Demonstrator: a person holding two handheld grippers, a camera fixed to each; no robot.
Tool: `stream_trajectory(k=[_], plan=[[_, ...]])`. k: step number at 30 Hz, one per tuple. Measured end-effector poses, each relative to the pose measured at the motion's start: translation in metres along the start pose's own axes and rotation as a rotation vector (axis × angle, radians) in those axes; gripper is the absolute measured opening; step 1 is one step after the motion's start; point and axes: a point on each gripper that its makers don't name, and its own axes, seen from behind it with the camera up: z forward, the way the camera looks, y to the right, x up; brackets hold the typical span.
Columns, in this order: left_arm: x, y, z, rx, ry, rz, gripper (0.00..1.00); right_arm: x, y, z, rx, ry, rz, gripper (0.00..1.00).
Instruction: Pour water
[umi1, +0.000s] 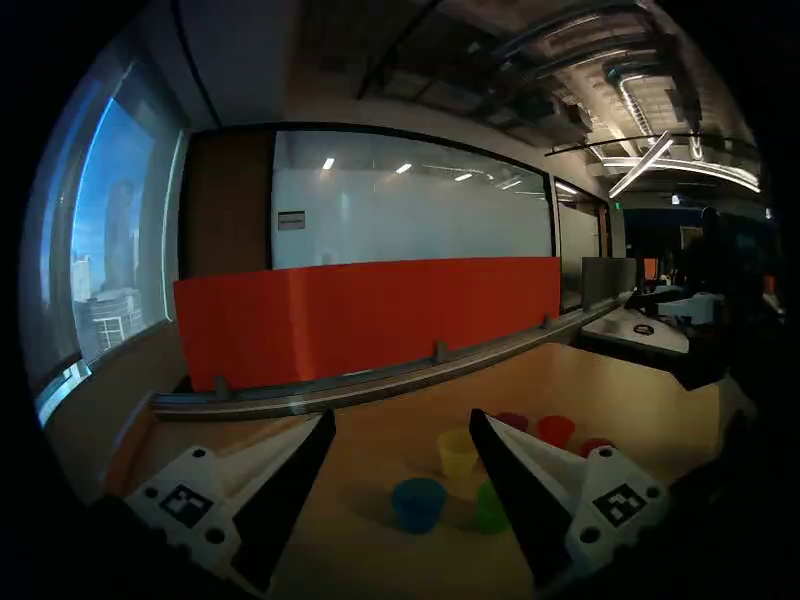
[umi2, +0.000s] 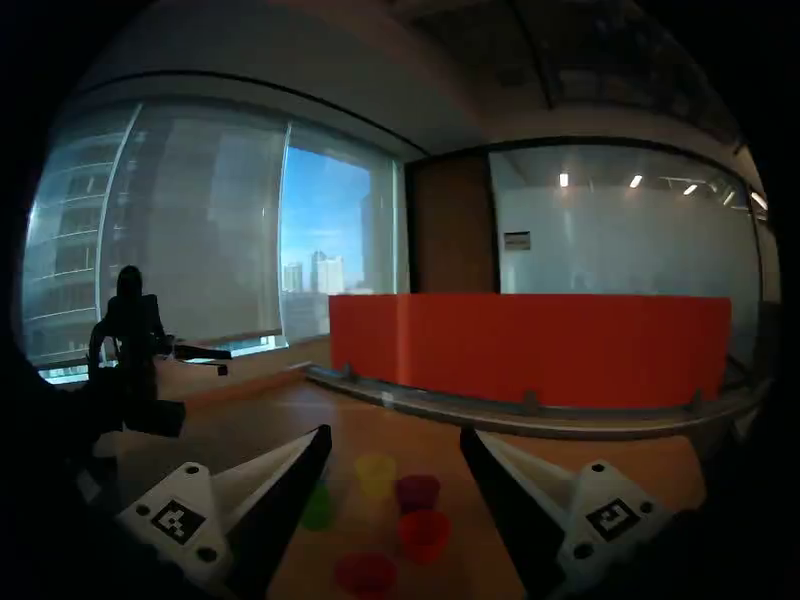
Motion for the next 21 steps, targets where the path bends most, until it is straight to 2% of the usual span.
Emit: stream_trajectory(k=[11, 21], plan=[[-0.011, 0.002, 0.001, -0.039, -0.042, 0.012, 1.0, -0.006, -0.01, 0.005, 0.056, -0.035, -0.013, 0.99], [-0.019, 0.003, 0.008, -0.07, -0.088, 0.04, 1.0, -0.018, -0.025, 0.011, 0.128, -0.111, -0.037, 1.0]])
